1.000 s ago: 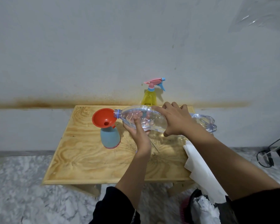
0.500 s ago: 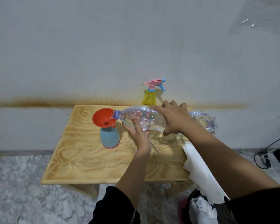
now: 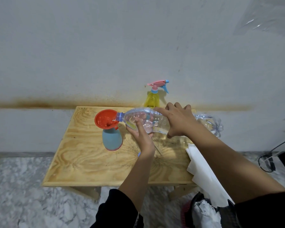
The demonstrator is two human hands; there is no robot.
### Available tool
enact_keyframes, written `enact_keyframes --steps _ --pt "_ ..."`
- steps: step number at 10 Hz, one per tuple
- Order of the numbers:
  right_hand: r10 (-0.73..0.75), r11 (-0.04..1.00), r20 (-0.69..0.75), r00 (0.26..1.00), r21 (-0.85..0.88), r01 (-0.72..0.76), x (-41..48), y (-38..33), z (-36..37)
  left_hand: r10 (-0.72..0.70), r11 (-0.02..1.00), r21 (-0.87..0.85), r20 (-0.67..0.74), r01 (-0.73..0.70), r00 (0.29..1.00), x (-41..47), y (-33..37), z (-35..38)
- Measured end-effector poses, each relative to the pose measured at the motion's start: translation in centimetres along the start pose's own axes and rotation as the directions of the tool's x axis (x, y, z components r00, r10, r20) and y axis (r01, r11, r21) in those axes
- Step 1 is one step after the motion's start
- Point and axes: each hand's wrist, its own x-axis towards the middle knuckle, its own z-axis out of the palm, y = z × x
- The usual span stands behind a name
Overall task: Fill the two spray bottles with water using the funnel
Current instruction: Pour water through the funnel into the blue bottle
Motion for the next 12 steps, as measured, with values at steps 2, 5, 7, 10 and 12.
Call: enact_keyframes --steps 2,5,7,10,12 --pt "0.005 1.000 0.008 1.000 0.006 -0.005 -0.1 0.1 0.1 -0.008 1.000 0.021 -0.006 0.008 1.000 0.0 -0.2 -0.1" --pt "0.031 0.997 -0.008 0.999 0.077 -0.031 -0.2 0.5 1.0 0.062 0.996 0.067 0.036 -0.064 0.997 0.2 -0.2 0.0" --pt "0.064 0.978 -0.044 0.997 0.204 -0.054 -0.3 0.7 2.7 0.137 0.974 0.166 0.101 -0.152 0.985 1.5 -0.4 -0.4" --pt "0.203 0.816 -0.197 0.959 0.576 -0.055 -0.7 3.7 5.8 0.314 0.843 0.299 0.404 -0.448 0.859 1.2 1.1 3.5" --pt "0.362 0.574 -0.278 0.890 0.818 0.022 -0.3 5.7 7.6 0.345 0.721 0.330 0.591 -0.610 0.729 0.9 0.6 7.5"
